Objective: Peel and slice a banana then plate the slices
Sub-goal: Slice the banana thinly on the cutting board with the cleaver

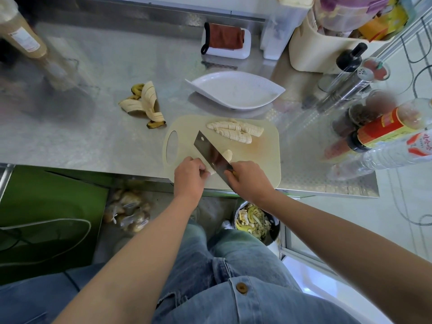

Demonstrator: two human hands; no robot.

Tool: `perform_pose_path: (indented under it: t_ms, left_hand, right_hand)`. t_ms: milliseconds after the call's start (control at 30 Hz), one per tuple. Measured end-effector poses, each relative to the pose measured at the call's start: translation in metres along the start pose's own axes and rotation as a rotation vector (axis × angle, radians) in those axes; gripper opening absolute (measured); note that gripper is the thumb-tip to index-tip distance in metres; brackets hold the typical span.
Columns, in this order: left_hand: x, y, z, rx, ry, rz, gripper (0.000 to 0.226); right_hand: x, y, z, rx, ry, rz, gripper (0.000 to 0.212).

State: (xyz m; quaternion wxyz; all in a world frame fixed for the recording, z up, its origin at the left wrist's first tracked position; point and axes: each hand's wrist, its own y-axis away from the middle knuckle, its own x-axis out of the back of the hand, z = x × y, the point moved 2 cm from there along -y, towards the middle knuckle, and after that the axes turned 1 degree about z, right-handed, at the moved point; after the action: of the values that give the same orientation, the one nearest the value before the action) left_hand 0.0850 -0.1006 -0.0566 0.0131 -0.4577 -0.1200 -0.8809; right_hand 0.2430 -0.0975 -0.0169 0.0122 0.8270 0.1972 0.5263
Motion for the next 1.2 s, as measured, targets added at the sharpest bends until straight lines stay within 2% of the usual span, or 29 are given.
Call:
perform_pose_path:
  t_ms: [467,833,1200]
  left_hand:
    - [-0.001,0.0,-0.001,-0.007,0.0,0.018,0.008]
    - [-0.002,-0.001,0.0,0.006,-0.001,0.012,0.009]
    - [-0.001,0.0,0.0,-0.003,0.02,0.023,0.007]
  right_hand:
    - [0.002,-0.003,-0.003,0.007,-0.044,0.025,0.032]
    - [-0.007,-0.001,0.004,-0.024,0.003,-0.067,0.029]
    - [-0.001,-0.005,0.001,0.03,-0.018,0.009,0.027]
